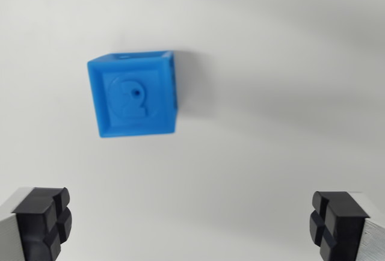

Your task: Stack cube

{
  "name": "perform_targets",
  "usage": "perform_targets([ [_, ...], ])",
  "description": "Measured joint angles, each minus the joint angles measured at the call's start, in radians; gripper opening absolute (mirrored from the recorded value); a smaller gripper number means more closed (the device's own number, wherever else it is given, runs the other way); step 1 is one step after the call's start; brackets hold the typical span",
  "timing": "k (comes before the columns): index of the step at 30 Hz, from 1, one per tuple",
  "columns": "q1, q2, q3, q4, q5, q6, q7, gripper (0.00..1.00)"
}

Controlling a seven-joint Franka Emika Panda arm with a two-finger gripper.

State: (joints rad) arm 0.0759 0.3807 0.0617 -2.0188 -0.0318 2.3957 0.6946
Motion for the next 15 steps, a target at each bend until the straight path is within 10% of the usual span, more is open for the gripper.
perform_targets([
  [15,0.047,0.12,0.016,0.024,-0.023,0.092,-0.057,1.0],
])
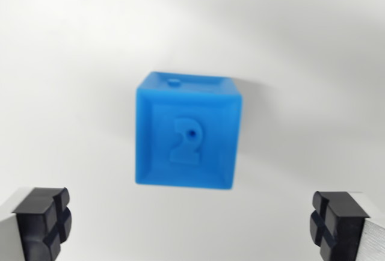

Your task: Stack cube

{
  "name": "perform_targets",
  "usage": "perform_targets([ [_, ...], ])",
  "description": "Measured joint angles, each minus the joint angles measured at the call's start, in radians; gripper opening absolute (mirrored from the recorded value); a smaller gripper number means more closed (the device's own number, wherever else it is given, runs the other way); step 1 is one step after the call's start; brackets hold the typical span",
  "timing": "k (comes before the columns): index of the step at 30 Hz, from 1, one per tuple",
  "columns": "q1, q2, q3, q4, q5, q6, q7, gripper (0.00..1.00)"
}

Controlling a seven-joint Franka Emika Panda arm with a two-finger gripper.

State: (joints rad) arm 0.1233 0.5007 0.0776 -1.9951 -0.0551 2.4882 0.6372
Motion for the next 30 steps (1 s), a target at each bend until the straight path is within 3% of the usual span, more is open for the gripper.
perform_targets([
  [19,0.019,0.157,-0.015,0.034,-0.009,0.122,-0.006,1.0],
  [30,0.025,0.201,-0.022,0.048,-0.009,0.153,-0.006,1.0],
])
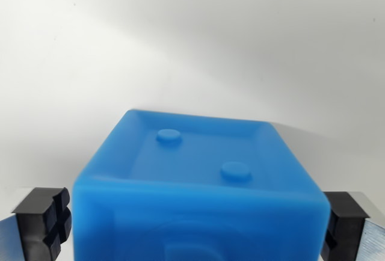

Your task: Stack cube

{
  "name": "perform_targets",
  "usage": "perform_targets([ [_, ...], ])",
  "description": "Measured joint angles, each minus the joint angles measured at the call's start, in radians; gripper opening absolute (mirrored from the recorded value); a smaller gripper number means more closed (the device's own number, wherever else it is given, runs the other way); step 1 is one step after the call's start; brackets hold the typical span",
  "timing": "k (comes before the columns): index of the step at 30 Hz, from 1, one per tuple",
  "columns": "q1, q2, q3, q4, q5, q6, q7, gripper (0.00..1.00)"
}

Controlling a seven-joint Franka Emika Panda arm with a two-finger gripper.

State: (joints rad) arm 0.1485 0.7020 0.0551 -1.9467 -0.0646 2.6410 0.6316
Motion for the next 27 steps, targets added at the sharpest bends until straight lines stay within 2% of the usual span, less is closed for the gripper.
perform_targets([
  [1,0.0,0.001,0.0,0.0,0.0,0.0,0.0,0.0],
  [27,0.001,0.001,-0.001,0.002,0.0,0.001,0.0,0.0],
])
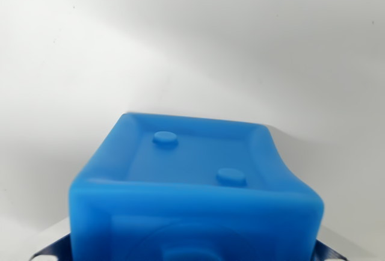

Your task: Stack cube

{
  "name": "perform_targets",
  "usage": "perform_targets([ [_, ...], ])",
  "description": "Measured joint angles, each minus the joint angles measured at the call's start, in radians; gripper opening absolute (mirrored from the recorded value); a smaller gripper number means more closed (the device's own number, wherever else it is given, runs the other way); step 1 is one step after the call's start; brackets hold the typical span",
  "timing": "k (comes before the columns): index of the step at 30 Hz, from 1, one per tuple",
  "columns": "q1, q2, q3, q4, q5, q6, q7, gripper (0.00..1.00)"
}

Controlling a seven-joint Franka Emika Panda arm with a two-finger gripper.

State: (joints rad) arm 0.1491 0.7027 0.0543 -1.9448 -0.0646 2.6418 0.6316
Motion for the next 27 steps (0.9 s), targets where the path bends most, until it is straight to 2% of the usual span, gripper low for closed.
perform_targets([
  [14,0.0,-0.002,0.0,0.0,0.0,-0.002,0.0,0.0],
  [27,0.0,-0.044,0.001,-0.013,0.0,-0.027,0.0,0.0],
])
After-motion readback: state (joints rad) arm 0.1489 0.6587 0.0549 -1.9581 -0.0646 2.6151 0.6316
